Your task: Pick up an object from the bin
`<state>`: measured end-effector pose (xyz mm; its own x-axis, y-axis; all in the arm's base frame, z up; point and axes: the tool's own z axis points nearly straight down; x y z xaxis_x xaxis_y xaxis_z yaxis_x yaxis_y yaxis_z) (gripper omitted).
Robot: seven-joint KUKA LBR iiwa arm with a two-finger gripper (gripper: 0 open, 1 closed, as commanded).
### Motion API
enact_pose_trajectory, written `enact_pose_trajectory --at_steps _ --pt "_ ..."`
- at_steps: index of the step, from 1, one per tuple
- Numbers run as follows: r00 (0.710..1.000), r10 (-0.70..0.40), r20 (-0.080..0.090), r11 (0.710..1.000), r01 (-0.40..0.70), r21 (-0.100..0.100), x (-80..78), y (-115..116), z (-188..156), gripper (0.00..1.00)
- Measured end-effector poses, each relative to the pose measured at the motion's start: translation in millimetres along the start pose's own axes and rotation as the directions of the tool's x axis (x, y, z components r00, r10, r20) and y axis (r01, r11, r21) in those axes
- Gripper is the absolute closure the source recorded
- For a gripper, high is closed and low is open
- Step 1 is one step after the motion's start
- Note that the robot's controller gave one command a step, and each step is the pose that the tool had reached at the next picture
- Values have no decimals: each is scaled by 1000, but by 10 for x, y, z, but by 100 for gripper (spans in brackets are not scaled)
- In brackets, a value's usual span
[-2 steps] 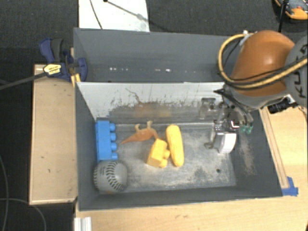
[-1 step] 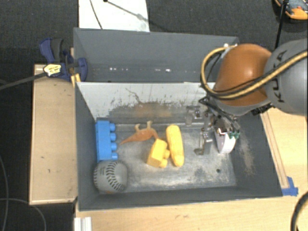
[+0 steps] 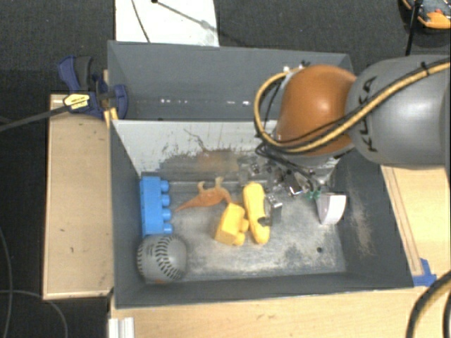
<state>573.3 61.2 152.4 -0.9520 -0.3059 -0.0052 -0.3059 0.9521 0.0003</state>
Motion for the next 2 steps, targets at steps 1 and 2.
enact_pose_trajectory --at_steps 1,2 --pt "966 -259 1 966 259 1 50 -212 -21 0" --pt "922 -386 1 922 386 1 -36 267 746 0"
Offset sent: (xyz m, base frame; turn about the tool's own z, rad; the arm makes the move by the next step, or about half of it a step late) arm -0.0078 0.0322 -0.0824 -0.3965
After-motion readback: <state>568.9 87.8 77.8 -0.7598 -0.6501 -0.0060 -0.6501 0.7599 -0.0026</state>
